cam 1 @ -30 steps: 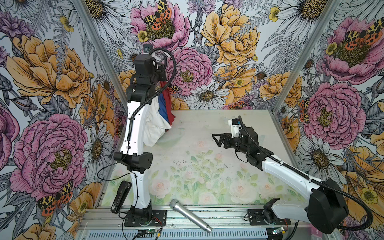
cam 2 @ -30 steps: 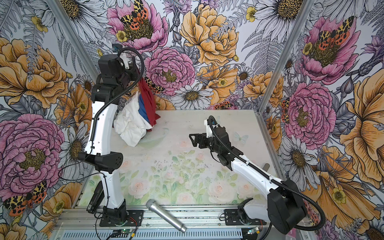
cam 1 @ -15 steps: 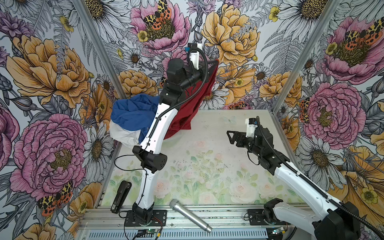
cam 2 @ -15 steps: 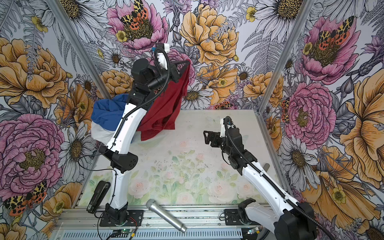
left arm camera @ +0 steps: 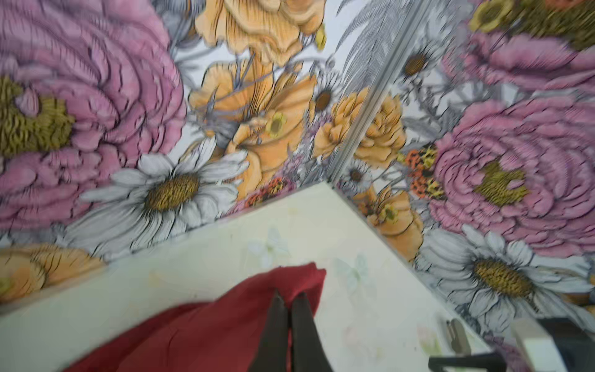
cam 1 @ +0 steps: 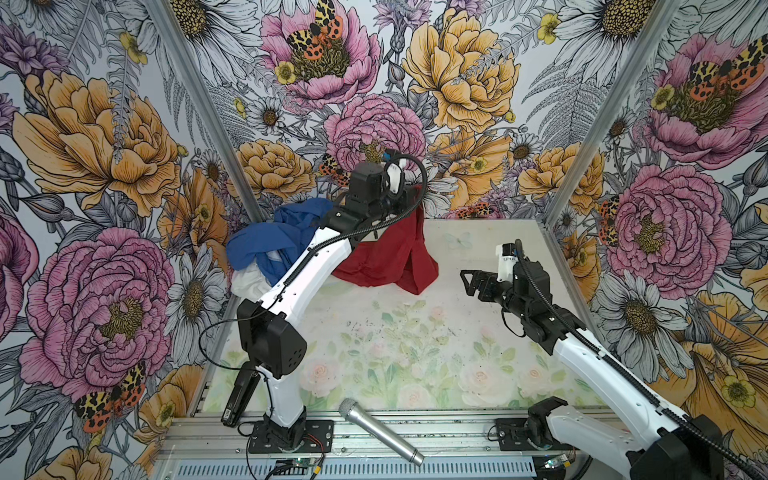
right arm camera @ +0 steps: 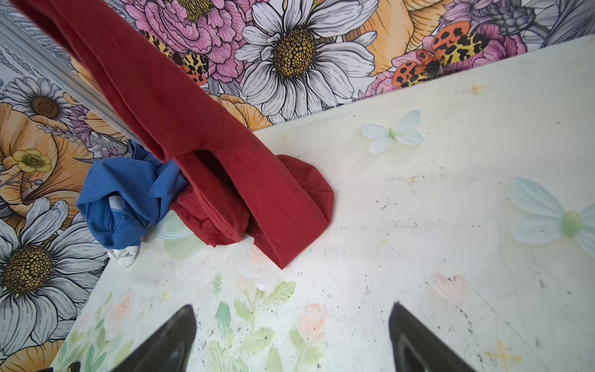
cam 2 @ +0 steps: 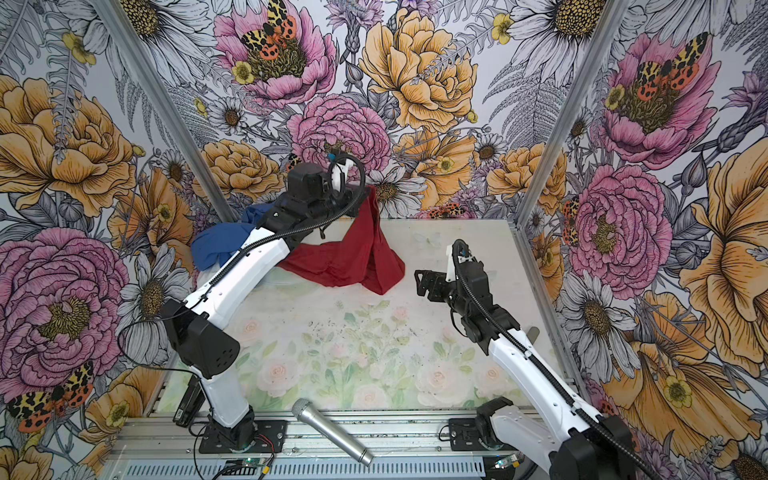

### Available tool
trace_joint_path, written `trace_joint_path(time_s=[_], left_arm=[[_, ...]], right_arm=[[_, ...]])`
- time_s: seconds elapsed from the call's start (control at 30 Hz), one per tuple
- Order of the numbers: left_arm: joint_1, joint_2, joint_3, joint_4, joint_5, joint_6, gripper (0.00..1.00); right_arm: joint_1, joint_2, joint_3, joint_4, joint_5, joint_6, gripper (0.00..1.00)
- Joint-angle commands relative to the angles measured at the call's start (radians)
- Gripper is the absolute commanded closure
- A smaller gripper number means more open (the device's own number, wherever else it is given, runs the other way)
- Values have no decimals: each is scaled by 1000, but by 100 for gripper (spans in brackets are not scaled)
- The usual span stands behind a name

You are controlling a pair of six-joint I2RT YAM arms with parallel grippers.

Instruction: Pick out a specific cloth from the pile

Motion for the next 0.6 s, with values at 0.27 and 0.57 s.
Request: trace_joint_path(time_s=[0.27,0.57], left_arm=[[-39,-487,-621,-245,-413,-200,17],[-33,-696,-741,-299,-351,-262,1]], right_arm=[[15,473,321,26,-107,-176,3],[38,889,628,39,-118,-117,4]])
